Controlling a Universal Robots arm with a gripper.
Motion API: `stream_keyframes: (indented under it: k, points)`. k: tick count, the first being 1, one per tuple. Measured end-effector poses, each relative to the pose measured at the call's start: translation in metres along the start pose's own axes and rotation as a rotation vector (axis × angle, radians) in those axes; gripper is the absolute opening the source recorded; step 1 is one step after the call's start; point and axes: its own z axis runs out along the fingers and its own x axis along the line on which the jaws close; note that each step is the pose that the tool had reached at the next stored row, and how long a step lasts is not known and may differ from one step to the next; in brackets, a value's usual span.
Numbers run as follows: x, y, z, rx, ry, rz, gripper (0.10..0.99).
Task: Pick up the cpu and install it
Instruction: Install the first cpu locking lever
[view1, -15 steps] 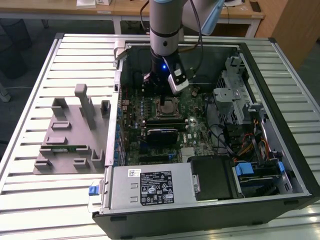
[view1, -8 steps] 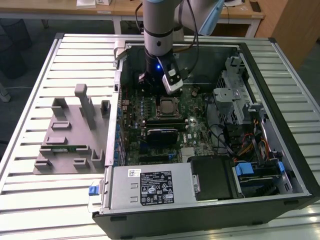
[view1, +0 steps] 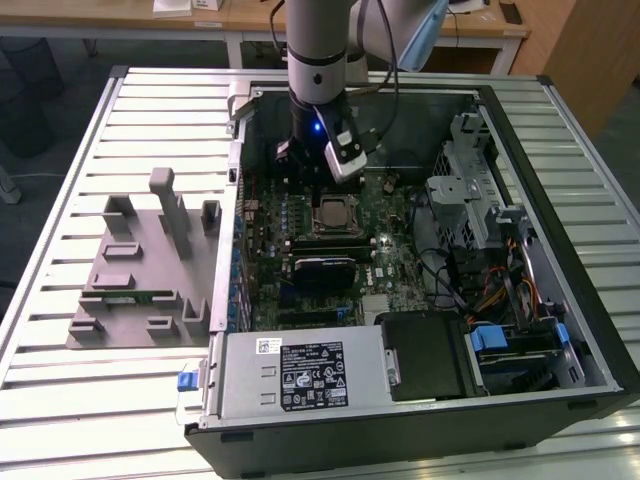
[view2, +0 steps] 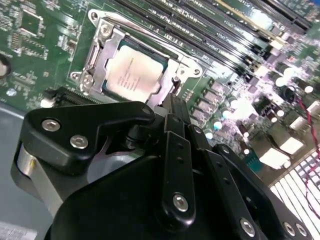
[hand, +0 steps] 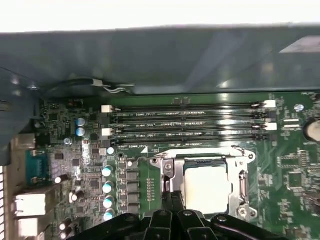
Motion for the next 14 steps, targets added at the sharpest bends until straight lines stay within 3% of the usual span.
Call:
stream_keyframes:
  k: [6, 14]
  points:
    - [-0.0004, 0.0004, -0.012, 0.0, 0.0001, 0.0, 0.106]
    - [0.0067, 0.0, -0.0124, -0.003, -0.0005, 0.0, 0.106]
